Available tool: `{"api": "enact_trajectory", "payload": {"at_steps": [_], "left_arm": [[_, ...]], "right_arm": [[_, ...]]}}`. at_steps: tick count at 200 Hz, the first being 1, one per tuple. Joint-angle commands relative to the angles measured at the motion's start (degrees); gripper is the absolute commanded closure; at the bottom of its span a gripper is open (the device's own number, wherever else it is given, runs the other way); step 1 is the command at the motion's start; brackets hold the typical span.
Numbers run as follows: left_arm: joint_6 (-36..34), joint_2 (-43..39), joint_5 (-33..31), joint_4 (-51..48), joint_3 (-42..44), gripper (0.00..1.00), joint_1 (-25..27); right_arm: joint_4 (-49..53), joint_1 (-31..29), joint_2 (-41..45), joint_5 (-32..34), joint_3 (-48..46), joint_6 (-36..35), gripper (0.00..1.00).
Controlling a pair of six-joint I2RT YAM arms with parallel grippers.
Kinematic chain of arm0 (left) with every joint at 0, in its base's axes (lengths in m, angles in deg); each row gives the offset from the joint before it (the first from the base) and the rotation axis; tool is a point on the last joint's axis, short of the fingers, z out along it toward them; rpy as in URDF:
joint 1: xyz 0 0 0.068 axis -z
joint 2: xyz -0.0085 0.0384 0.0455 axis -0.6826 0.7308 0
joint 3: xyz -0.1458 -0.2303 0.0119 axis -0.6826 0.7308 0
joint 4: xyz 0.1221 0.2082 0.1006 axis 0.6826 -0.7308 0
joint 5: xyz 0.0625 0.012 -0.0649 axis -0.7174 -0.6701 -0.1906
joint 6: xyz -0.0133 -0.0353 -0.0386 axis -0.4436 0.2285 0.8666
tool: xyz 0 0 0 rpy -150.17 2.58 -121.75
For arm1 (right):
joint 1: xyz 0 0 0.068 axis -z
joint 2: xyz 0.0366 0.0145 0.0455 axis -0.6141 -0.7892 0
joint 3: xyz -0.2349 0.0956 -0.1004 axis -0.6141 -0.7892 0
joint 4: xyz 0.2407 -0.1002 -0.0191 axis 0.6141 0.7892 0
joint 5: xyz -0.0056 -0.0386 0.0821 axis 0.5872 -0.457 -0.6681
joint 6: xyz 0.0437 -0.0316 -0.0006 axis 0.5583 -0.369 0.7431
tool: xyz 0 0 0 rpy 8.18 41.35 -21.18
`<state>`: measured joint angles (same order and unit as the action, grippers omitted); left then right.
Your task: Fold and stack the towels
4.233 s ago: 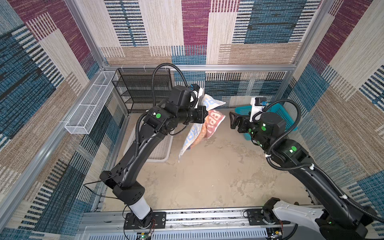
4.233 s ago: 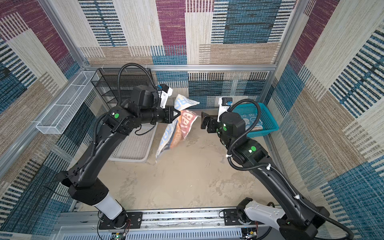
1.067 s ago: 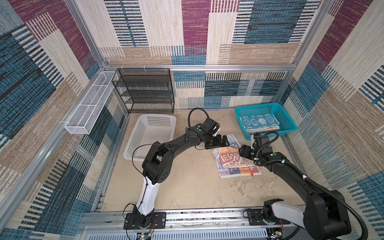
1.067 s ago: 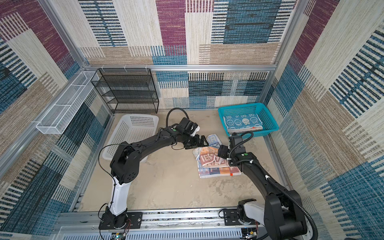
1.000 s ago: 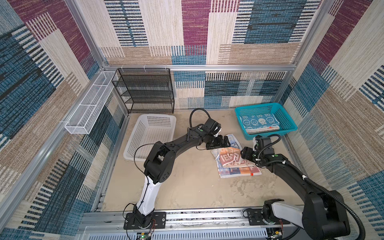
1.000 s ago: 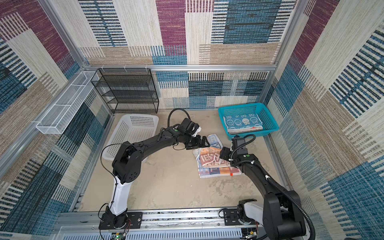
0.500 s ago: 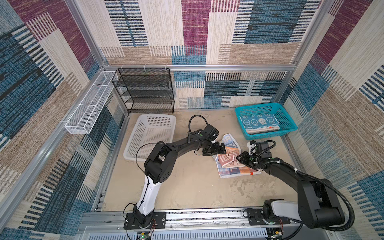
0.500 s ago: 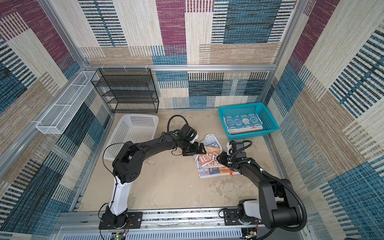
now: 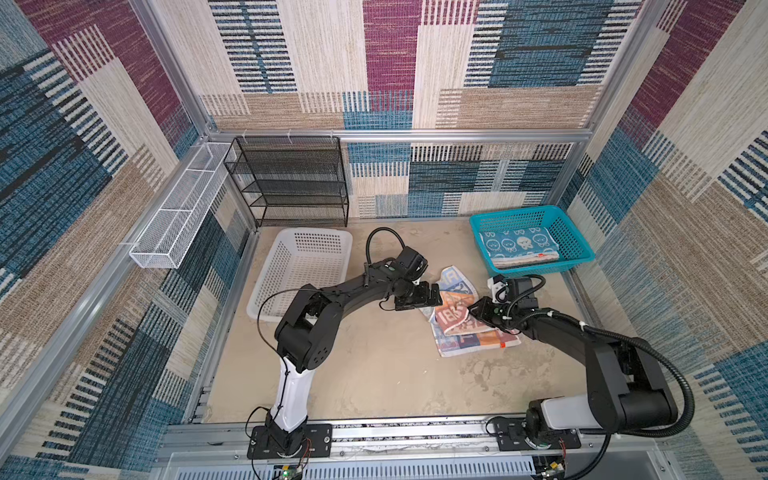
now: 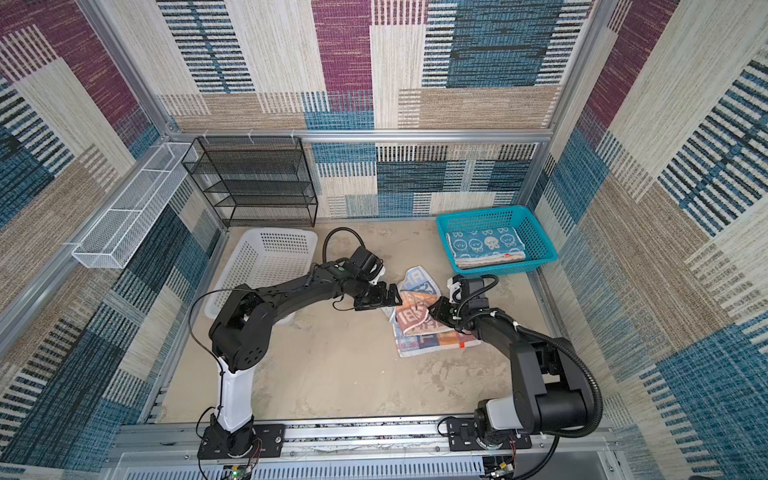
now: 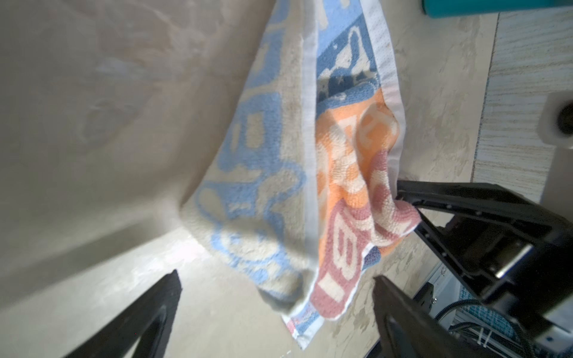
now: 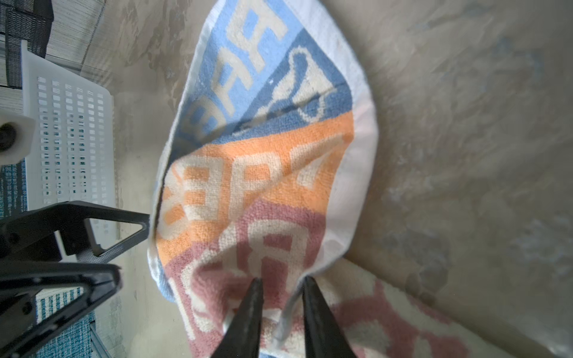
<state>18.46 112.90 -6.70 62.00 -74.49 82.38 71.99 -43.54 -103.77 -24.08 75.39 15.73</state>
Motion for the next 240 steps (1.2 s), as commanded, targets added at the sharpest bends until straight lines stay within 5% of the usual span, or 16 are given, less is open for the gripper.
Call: {"api": "enact_trajectory", "payload": {"at_steps": [1, 77, 131, 190, 240], "left_arm": [[-0.57, -4.2, -0.32, 0.92, 0.35, 0.01, -0.49], [5.37, 1.12, 4.8, 6.34, -9.33, 0.01, 4.18], [6.15, 5.37, 4.63, 8.57, -8.52, 0.01, 4.97], [7.99, 5.07, 4.31, 12.61, 1.12, 0.01, 4.96], [10.69, 0.12, 3.97, 15.98, 9.39, 0.01, 5.04]], "right_arm": [[-1.4, -0.07, -0.52, 0.09, 1.25, 0.01, 0.73], [-0.96, -0.06, 3.36, 2.05, -5.61, 0.8, 0.7], [-3.08, -0.08, 2.08, 1.01, -6.18, 1.42, 0.71], [-3.28, -0.09, 0.62, 0.3, -2.77, 0.95, 0.96], [4.08, -0.34, -4.15, 2.35, 8.23, -4.27, 1.0]]}}
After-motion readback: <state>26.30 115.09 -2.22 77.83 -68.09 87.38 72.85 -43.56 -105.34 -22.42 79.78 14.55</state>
